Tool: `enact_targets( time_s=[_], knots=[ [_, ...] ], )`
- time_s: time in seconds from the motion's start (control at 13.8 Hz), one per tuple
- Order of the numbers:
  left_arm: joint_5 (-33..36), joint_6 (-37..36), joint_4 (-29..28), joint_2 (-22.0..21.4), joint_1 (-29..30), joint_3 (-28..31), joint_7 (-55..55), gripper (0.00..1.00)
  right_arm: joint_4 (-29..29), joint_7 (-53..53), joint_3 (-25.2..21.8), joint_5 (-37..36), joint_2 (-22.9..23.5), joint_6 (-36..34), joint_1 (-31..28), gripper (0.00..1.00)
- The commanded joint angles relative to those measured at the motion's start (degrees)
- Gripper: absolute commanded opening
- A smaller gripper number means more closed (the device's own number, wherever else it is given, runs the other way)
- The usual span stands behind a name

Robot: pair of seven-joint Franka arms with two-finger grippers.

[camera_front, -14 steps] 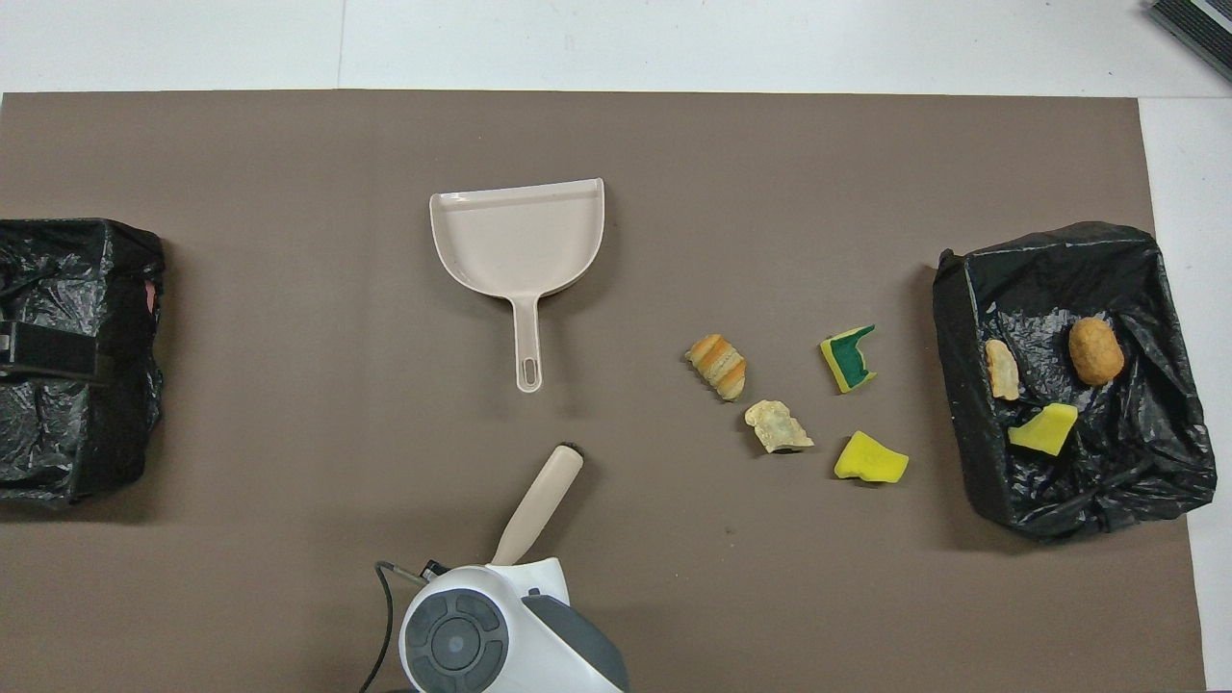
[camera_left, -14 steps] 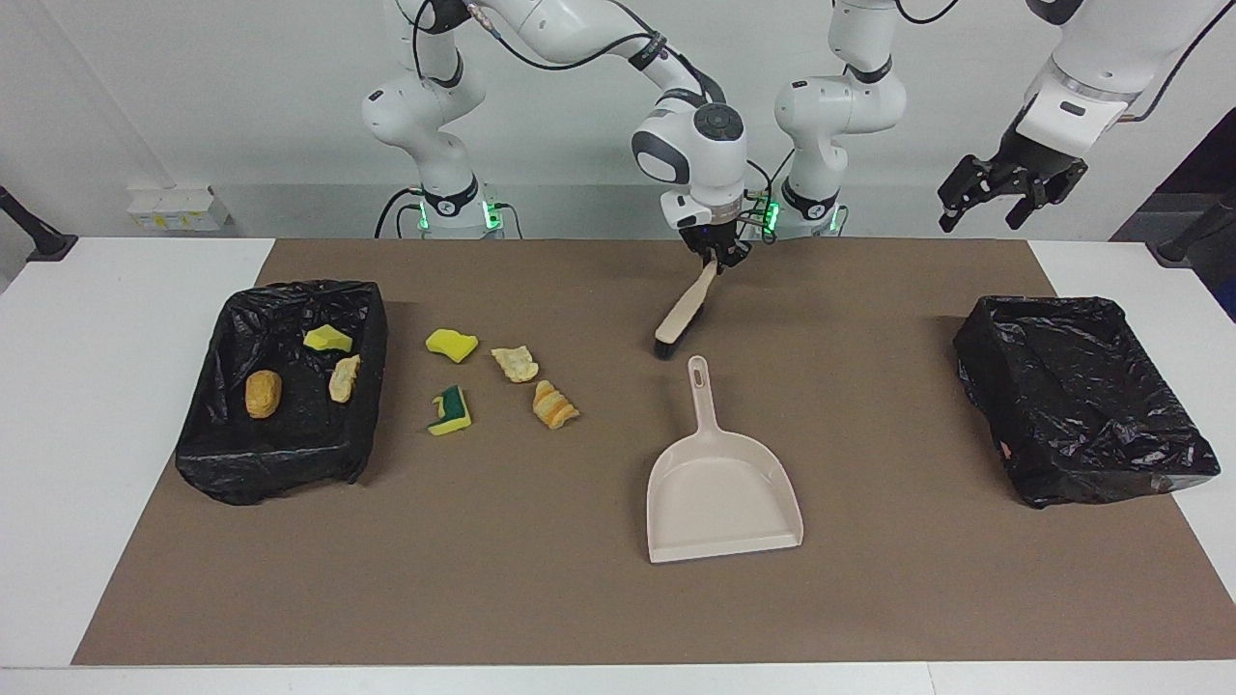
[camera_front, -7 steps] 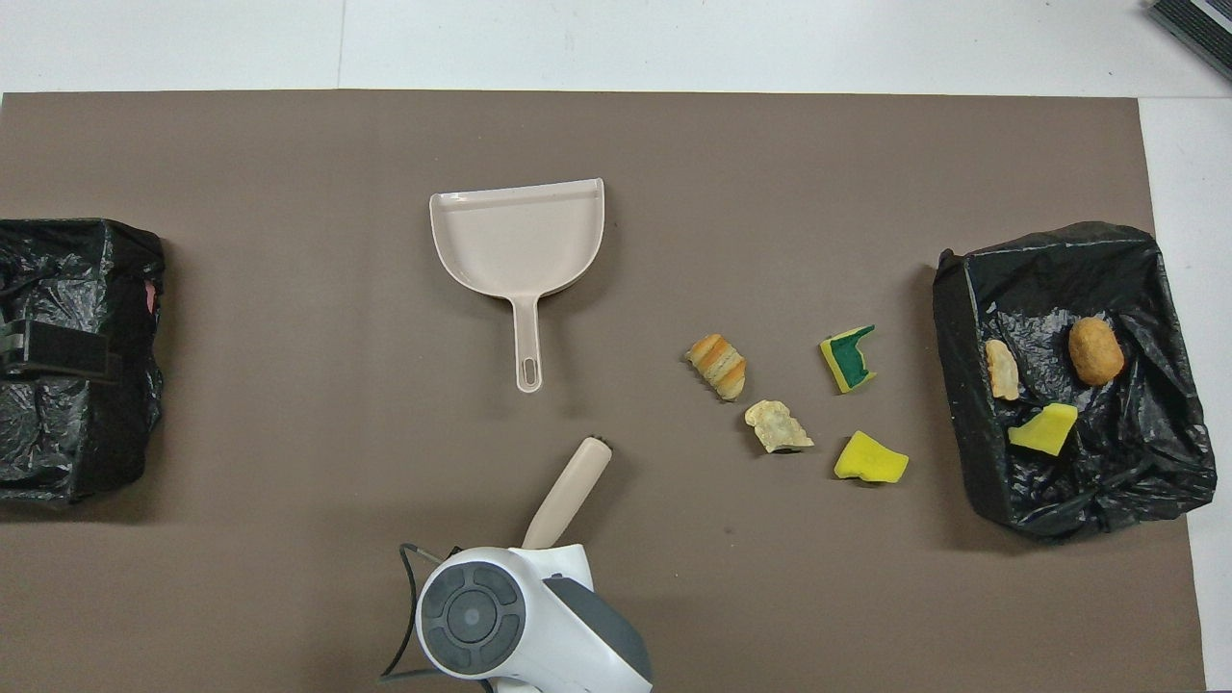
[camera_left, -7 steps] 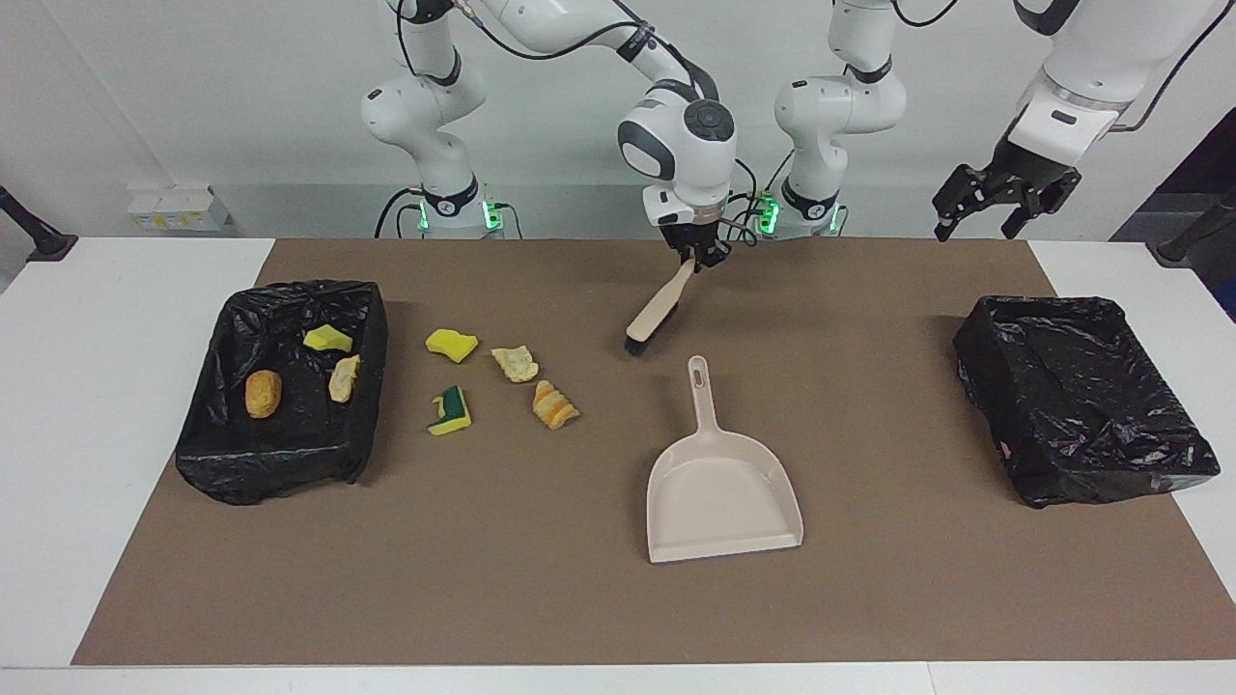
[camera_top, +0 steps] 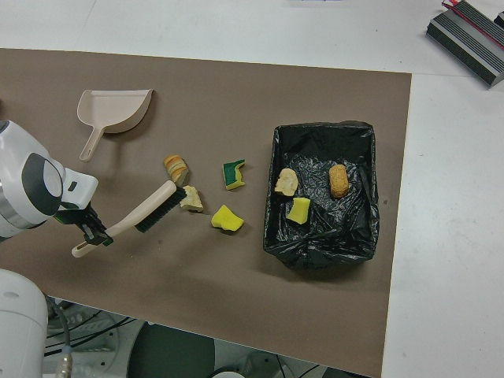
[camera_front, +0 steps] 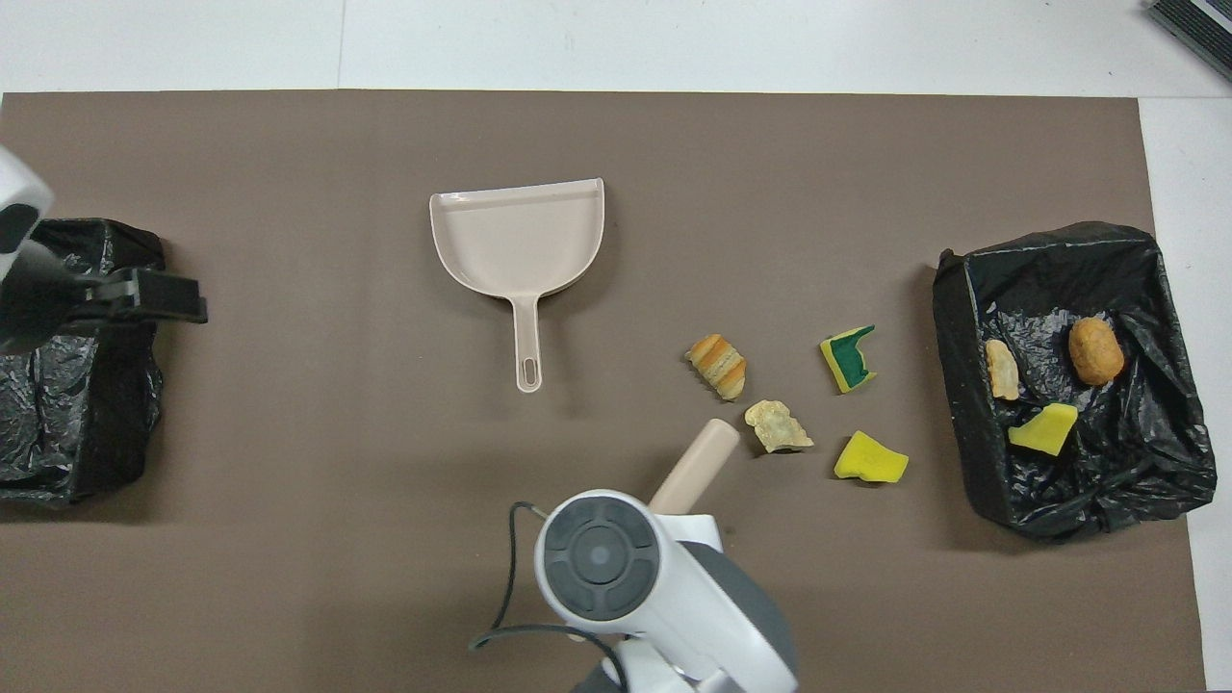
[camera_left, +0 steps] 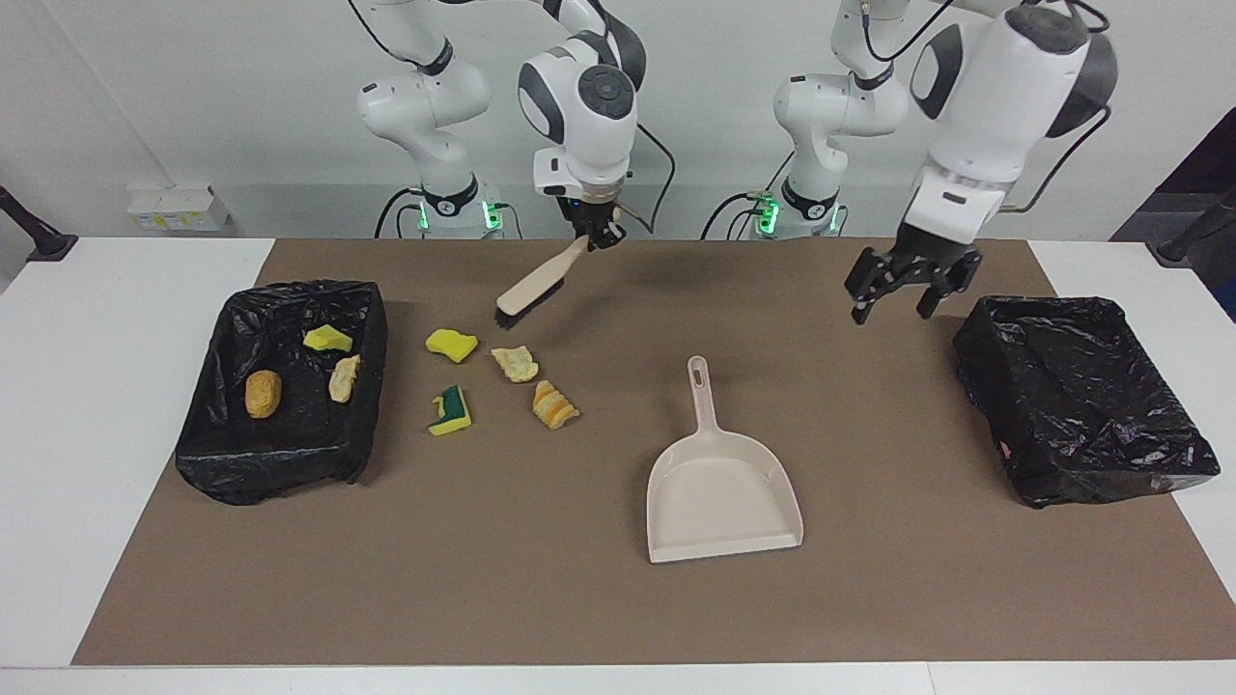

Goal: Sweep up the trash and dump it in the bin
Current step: 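Grasp the dustpan with the left gripper while the right gripper holds the brush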

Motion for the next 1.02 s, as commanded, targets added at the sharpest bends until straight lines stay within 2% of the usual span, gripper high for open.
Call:
enact_targets(
  time_s=[0.0, 0.22, 0.44, 0.73, 0.8, 0.95],
  knots=[
    [0.47, 4.49, 0.77, 5.16, -4.08, 0.97, -1.41, 1.0, -5.64, -5.51, 0.63, 0.68, -3.56, -4.11, -6.76, 0.0],
    [0.56, 11.95, 0.6, 12.46, -9.61, 0.97, -7.72, 1.0, -11.86, -12.19, 0.55, 0.59, -6.98, -2.65, -12.49, 0.0],
    [0.56, 13.82, -1.5, 14.67, -12.77, 0.88, -8.18, 1.0, -19.08, -16.94, 0.72, 0.59, -10.77, 2.44, -15.76, 0.0],
    [0.47, 16.45, -7.22, 13.79, -15.07, 0.79, -8.09, 1.0, -20.15, -18.43, 0.9, 0.59, -8.67, 8.24, -15.85, 0.0],
    [0.47, 17.16, -8.53, 13.54, -15.34, 0.79, -8.09, 1.0, -19.97, -18.62, 0.9, 0.59, -7.18, 10.52, -15.5, 0.0],
    [0.56, 18.39, -9.07, 13.71, -15.52, 0.79, -7.39, 1.0, -19.54, -18.09, 1.07, 0.59, -1.31, 18.67, -14.02, 0.0]
  ],
)
